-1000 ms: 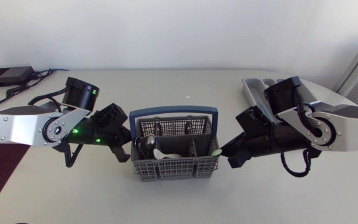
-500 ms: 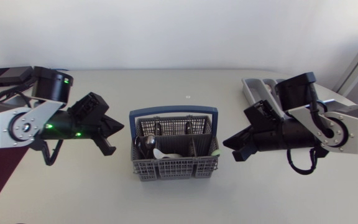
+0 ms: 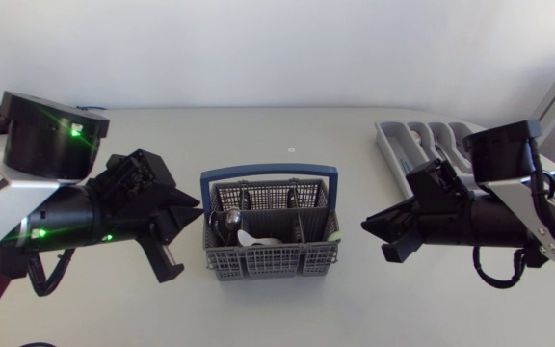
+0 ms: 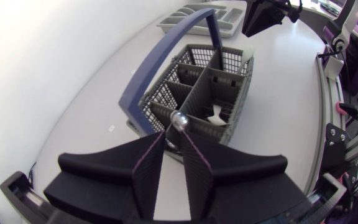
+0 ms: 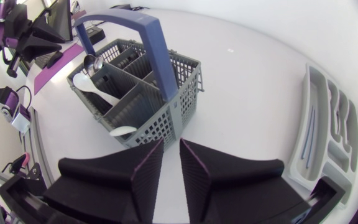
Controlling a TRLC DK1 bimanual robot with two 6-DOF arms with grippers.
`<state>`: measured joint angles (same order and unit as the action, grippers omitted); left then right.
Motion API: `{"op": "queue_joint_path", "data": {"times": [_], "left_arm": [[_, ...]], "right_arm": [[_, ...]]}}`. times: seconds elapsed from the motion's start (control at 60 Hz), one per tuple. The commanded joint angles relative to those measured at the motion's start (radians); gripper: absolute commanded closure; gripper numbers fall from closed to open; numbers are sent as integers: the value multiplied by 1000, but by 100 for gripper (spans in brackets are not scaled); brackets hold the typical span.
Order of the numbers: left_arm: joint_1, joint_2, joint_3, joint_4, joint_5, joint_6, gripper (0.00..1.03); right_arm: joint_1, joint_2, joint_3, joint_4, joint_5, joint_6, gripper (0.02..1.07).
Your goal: Unload the cutlery basket into the drawer organizer.
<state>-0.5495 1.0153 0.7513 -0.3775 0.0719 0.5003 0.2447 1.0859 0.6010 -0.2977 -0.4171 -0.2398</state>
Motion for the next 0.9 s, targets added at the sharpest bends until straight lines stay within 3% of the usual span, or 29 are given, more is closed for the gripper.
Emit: {"op": "queue_joint_path", "data": {"times": [0.0, 0.133, 0.25, 0.367, 0.55, 0.65, 0.883], "left_arm": [[-44, 11, 48, -20, -18, -51, 78], [-110, 42, 69, -28, -78, -75, 78], [-139, 60, 79, -32, -96, -92, 78], [-153, 69, 80, -41, -100, -106, 78], [-162, 72, 74, -47, -112, -108, 78], [-158, 69, 60, -47, -113, -108, 78], [-155, 62, 40, -46, -113, -105, 78]], "right_arm": [[-4, -46, -33, -27, 3, -16, 75], [-2, -107, -37, -67, 1, -27, 69], [10, -149, -41, -90, -3, -30, 69], [44, -187, -50, -100, 5, -58, 60], [82, -242, -49, -100, 63, -266, 43], [90, -231, -30, -98, 87, -362, 41], [242, -221, -20, -87, 271, -578, 41]]}}
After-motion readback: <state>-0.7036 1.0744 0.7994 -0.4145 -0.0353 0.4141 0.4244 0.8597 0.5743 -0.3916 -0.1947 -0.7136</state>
